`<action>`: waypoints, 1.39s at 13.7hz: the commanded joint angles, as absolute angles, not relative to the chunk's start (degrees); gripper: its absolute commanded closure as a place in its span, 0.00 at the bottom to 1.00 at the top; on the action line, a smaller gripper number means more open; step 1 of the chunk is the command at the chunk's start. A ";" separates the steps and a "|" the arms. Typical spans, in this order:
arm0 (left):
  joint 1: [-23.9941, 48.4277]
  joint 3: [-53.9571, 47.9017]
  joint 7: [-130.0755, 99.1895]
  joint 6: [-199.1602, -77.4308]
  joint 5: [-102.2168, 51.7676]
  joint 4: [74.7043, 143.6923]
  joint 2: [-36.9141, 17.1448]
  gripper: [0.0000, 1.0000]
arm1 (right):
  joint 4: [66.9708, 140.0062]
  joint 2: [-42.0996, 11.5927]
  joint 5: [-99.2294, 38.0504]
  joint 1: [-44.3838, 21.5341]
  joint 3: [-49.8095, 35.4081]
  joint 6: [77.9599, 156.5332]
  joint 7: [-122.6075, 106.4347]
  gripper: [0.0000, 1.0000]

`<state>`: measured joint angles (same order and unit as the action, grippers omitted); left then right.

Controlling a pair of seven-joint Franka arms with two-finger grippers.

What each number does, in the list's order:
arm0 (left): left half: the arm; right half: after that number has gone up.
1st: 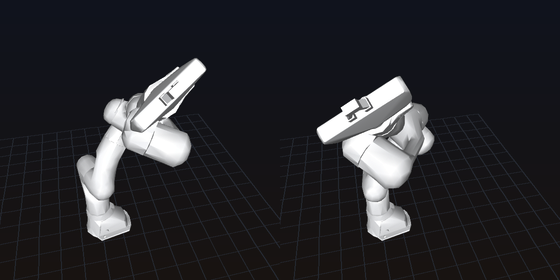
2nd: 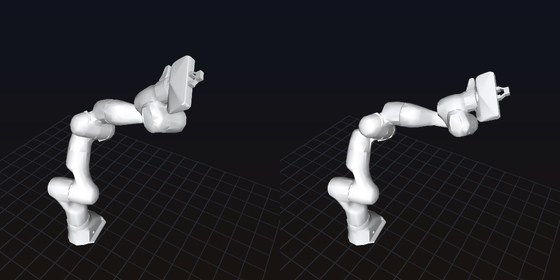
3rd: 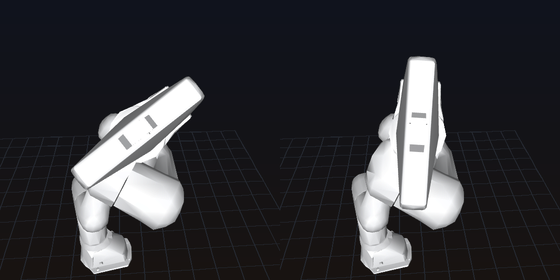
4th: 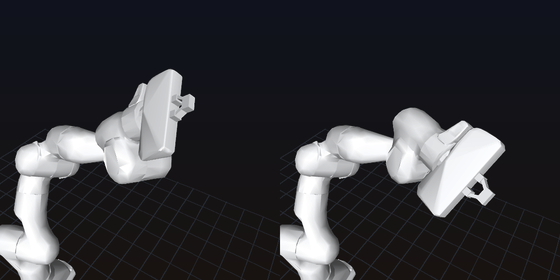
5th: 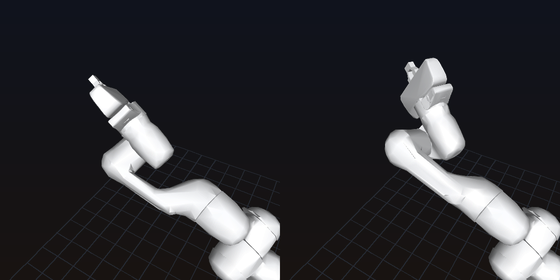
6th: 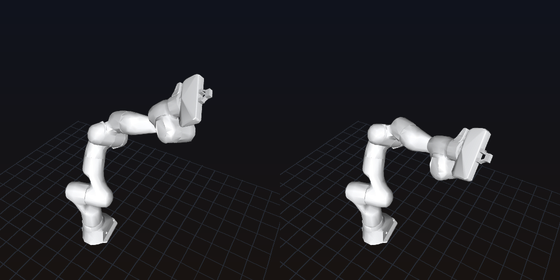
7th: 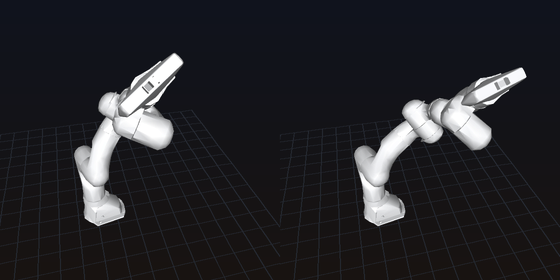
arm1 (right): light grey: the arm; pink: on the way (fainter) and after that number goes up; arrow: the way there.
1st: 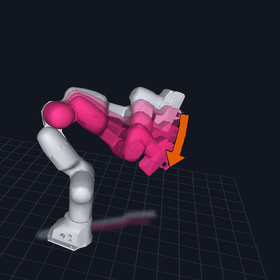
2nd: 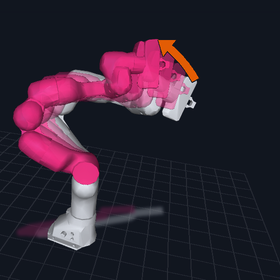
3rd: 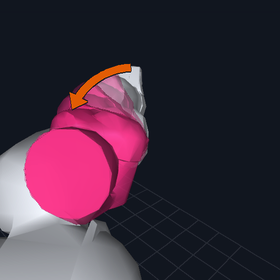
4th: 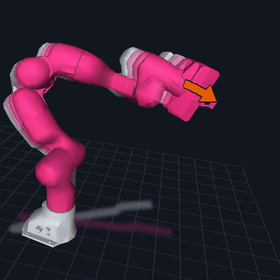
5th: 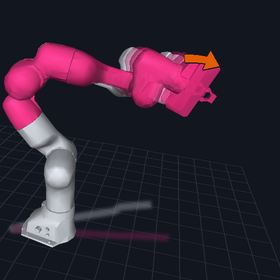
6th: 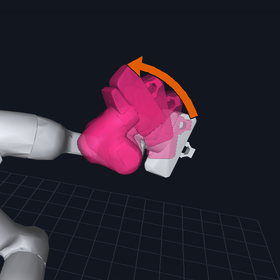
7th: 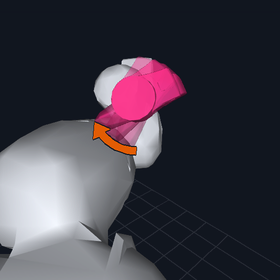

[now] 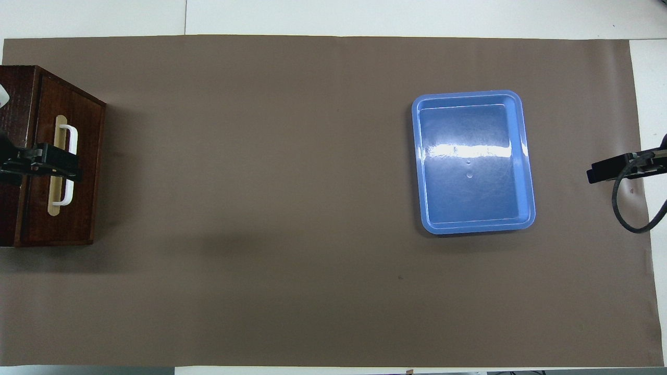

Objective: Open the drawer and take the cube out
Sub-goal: 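Grasp the white drawer handle with the left gripper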

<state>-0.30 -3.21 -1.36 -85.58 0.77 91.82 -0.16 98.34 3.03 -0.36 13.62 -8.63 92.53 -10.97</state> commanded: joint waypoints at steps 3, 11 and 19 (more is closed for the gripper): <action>0.79 -2.72 -0.70 -86.04 0.35 91.76 0.35 0.00 | 99.40 4.04 0.79 14.15 -8.96 93.08 -12.04 0.00; 3.69 -2.90 -0.79 -98.94 7.55 101.67 3.69 0.00 | 99.40 4.04 0.79 14.15 -8.96 93.08 -12.04 0.00; 2.73 -2.90 -0.09 -116.52 21.51 113.99 1.16 0.00 | 99.40 4.04 0.79 14.24 -8.96 93.08 -12.13 0.00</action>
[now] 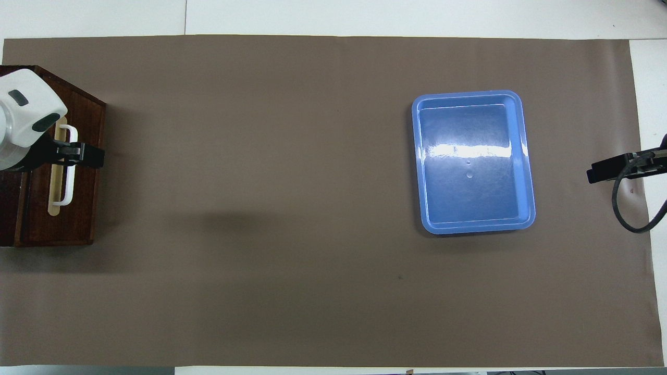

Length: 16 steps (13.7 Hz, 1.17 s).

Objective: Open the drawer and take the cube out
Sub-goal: 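Grasp the white drawer handle with the left gripper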

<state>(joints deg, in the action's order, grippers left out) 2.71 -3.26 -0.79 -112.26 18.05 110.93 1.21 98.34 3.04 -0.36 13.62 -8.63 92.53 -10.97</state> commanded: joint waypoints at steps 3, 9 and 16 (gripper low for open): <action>1.50 -2.81 -0.44 -120.23 22.32 114.61 -1.75 0.00 | 99.40 4.04 0.79 14.33 -8.96 92.99 -12.22 0.00; -0.95 -2.81 -0.44 -125.41 26.19 117.24 -3.87 0.00 | 99.40 4.04 0.79 14.24 -8.96 92.99 -12.04 0.00; -1.59 -2.90 -1.83 -129.11 26.37 119.27 -4.48 0.00 | 99.32 4.13 0.79 14.59 -8.88 92.81 -12.30 0.00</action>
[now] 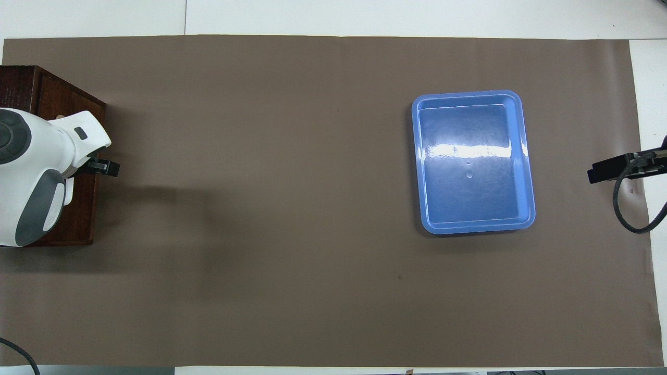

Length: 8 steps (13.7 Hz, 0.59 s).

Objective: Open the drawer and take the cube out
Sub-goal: 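Pull the drawer open toward the tray with the left gripper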

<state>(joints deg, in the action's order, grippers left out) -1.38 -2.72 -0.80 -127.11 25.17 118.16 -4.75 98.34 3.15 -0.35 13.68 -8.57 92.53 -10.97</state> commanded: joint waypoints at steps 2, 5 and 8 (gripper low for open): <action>1.30 -3.08 -6.57 -129.37 26.11 119.09 -5.18 0.00 | 99.32 4.13 0.79 14.68 -8.88 92.64 -12.30 0.00; 4.91 -3.08 -11.33 -128.32 25.40 118.92 -5.19 0.00 | 99.32 4.04 0.79 14.68 -8.88 92.64 -12.13 0.00; 7.64 -3.08 -12.13 -126.40 23.82 118.48 -5.19 0.00 | 99.40 4.13 0.70 14.85 -8.88 92.64 -12.22 0.00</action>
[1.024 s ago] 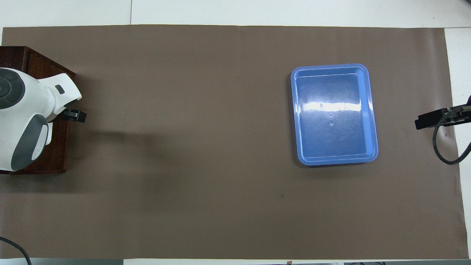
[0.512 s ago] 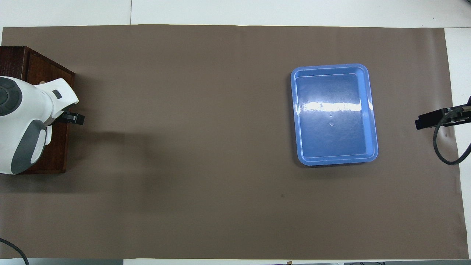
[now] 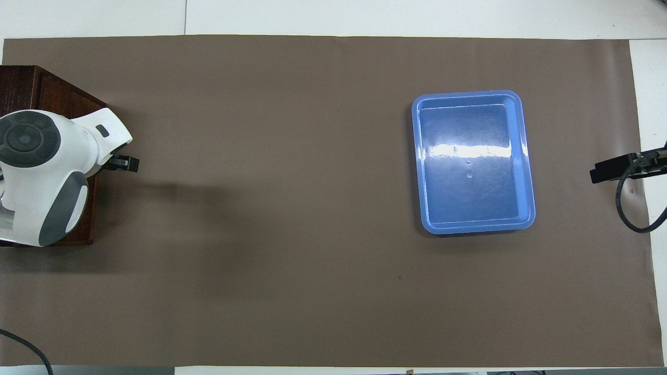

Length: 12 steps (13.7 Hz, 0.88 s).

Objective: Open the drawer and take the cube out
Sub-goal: 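Pull the drawer open toward the tray with the left gripper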

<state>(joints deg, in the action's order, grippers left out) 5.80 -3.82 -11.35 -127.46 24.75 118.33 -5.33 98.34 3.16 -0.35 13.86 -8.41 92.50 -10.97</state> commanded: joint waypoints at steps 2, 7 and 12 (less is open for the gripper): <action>7.73 -2.90 -11.87 -123.06 24.17 115.77 -5.71 0.00 | 99.32 4.13 0.70 14.94 -8.88 92.64 -12.30 0.00; 0.19 -2.81 -4.14 -126.46 28.48 114.87 -6.59 0.00 | 99.23 4.22 0.79 14.24 -8.88 92.46 -12.13 0.00; -3.08 -2.90 -3.69 -131.03 28.39 117.50 -6.50 0.00 | 99.32 4.13 0.79 14.15 -8.88 92.46 -12.13 0.00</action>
<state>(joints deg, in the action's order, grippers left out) -1.25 -2.71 -4.17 -127.59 27.64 115.96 -5.95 98.34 3.17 -0.35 13.81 -8.54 92.48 -10.97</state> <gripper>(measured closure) 0.000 0.000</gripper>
